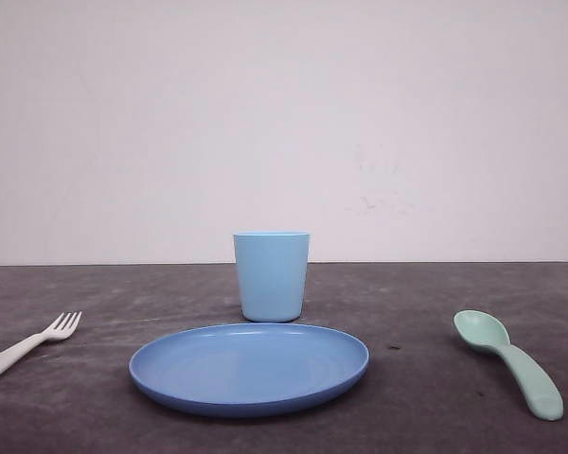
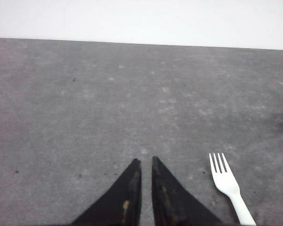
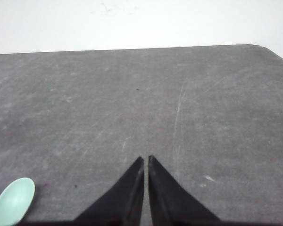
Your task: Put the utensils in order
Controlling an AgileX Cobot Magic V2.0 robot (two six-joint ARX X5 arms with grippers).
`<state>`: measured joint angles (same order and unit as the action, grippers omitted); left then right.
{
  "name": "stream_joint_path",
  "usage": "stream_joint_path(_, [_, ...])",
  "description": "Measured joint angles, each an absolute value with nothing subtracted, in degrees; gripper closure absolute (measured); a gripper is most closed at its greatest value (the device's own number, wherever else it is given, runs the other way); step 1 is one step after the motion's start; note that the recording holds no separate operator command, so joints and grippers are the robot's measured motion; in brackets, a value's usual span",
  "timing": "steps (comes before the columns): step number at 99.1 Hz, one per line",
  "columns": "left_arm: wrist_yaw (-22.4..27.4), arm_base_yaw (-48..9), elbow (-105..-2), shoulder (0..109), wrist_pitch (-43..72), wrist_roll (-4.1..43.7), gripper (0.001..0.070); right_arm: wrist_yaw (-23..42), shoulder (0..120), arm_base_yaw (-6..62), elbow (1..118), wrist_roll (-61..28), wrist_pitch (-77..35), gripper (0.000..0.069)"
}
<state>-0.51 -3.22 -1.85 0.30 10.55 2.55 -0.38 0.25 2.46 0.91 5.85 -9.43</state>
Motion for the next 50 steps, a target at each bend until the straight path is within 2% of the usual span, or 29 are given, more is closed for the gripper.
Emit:
stream_joint_path(37, [-0.2,-3.2,-1.8,0.3,10.5,2.7,0.0695,-0.4,0.3,2.5,0.9,5.9,-9.7,0.0674])
stream_joint_path(50, [-0.1,-3.2,-1.8,0.3,8.1,5.8,0.0695,-0.8,0.3,2.5,0.9,7.9,-9.3,0.0674])
